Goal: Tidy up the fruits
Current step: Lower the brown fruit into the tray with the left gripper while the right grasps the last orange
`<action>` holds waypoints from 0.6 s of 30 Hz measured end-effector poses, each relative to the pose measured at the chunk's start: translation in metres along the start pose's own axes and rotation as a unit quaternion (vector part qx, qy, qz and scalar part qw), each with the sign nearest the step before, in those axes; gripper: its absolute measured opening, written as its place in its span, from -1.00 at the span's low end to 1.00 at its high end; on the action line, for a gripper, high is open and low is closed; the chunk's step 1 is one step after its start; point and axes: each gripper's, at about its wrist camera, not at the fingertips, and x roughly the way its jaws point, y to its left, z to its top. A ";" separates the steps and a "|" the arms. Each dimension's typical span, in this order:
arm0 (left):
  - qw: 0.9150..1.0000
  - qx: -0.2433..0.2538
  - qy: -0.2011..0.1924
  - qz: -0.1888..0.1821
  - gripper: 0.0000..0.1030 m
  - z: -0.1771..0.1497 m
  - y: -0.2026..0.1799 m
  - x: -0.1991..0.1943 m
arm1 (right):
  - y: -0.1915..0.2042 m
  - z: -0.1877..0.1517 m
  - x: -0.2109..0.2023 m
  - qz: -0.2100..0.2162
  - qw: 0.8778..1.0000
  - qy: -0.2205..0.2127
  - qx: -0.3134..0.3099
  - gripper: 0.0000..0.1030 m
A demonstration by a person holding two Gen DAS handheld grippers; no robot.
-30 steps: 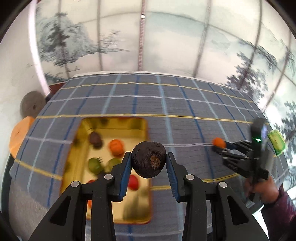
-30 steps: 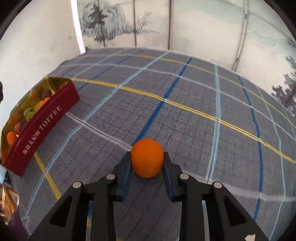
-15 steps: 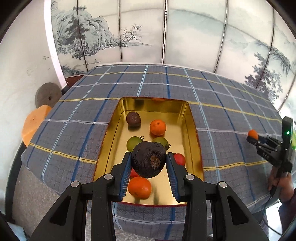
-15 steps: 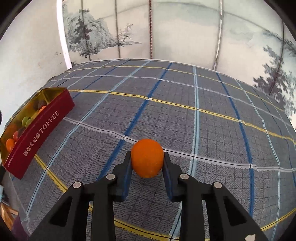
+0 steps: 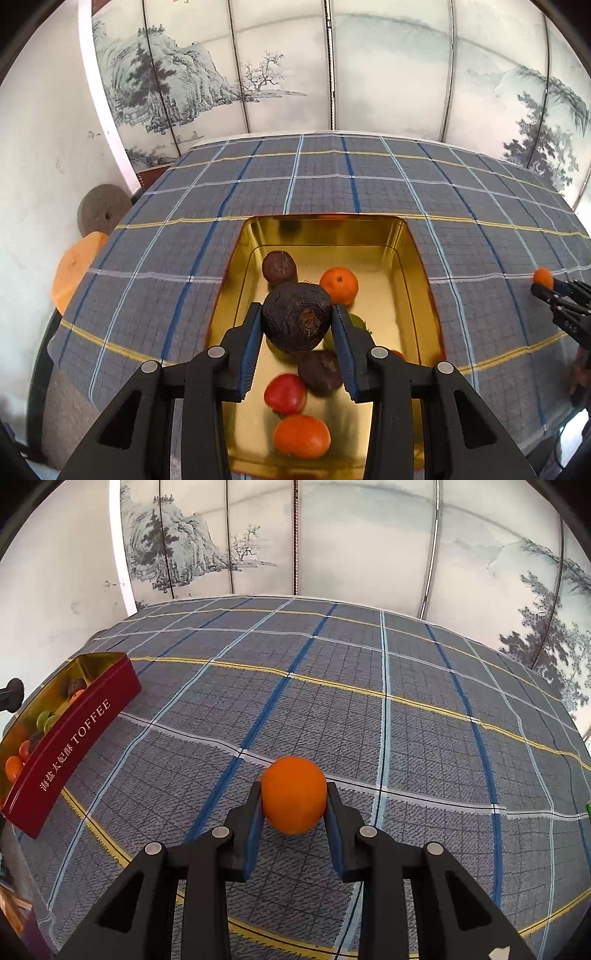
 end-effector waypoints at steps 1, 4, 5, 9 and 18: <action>1.000 0.002 0.000 0.002 -0.25 0.001 0.001 0.003 | 0.000 0.000 0.000 -0.001 1.000 0.000 0.000 -0.46; 1.000 0.006 0.003 0.008 -0.25 0.005 0.001 0.013 | 0.001 0.000 0.001 -0.004 1.000 0.003 -0.001 -0.46; 1.000 0.007 0.003 0.009 -0.25 0.005 0.002 0.016 | 0.002 0.000 0.002 -0.006 1.000 0.004 -0.002 -0.46; 1.000 0.002 0.011 0.014 -0.25 0.008 0.007 0.027 | 0.003 0.000 0.002 -0.009 1.000 0.006 -0.003 -0.45; 0.999 0.001 0.022 0.032 -0.24 0.014 0.014 0.045 | 0.005 0.001 0.006 -0.013 1.000 0.013 -0.004 -0.45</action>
